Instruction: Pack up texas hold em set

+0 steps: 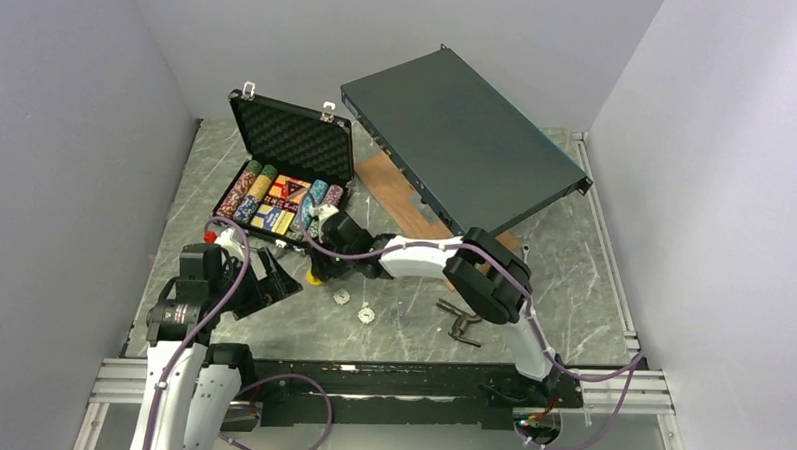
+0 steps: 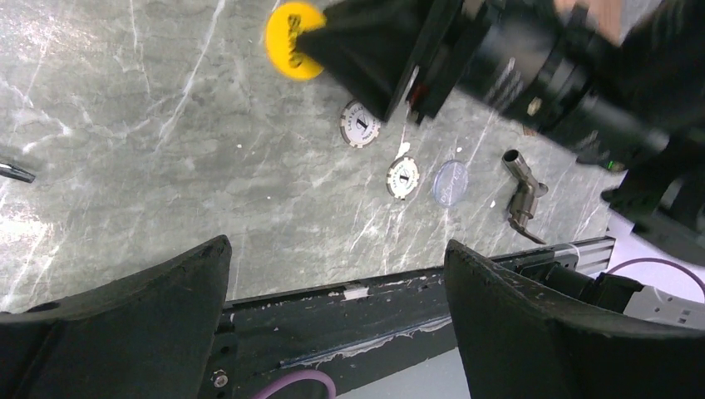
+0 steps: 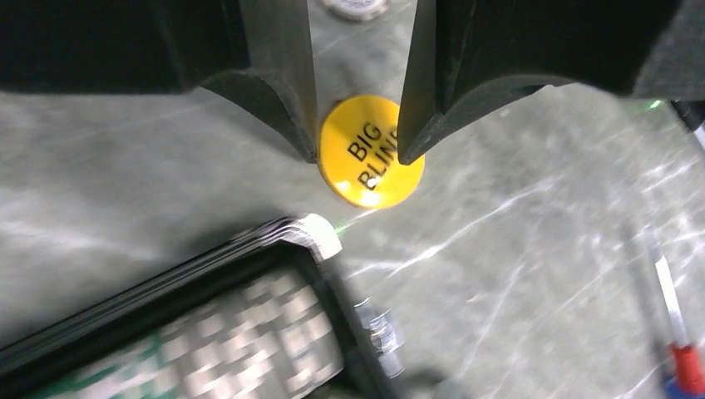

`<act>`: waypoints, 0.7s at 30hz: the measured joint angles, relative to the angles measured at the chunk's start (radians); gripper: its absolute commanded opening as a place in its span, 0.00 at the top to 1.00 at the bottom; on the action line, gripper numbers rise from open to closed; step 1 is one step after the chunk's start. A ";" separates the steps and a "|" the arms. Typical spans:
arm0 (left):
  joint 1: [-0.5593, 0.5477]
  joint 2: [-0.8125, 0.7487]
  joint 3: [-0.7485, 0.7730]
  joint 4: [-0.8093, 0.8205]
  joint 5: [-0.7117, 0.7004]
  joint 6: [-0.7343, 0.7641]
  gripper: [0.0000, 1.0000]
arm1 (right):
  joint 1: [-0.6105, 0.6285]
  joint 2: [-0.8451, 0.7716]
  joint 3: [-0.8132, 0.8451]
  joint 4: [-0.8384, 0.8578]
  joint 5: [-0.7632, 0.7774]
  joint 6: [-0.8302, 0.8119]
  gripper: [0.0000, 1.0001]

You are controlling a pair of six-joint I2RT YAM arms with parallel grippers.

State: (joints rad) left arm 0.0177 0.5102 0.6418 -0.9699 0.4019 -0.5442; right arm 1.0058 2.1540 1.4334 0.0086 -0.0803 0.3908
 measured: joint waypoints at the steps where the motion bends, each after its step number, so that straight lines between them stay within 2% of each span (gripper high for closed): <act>1: 0.000 0.000 0.000 0.000 0.000 0.000 0.01 | 0.015 -0.012 -0.029 0.029 -0.008 0.010 0.58; 5: 0.000 0.011 0.000 0.003 0.000 -0.003 0.02 | 0.076 -0.067 -0.137 0.103 -0.070 0.031 0.59; 9: -0.002 0.057 0.000 0.015 0.000 -0.024 0.08 | 0.104 -0.117 -0.202 0.103 -0.124 0.034 0.59; 12: -0.015 0.109 0.000 0.032 -0.015 -0.049 0.09 | 0.097 -0.214 -0.289 0.068 -0.105 0.042 0.58; 14: -0.051 0.155 0.000 0.044 -0.046 -0.072 0.07 | 0.093 -0.292 -0.336 0.037 -0.073 0.051 0.58; 21: -0.300 0.447 0.057 0.066 -0.256 -0.207 0.02 | 0.100 -0.563 -0.470 -0.064 0.046 0.073 0.54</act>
State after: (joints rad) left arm -0.2821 0.9577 0.6987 -0.9043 0.1455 -0.7513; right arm 1.1061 1.5913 0.9630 -0.0551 -0.0345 0.4641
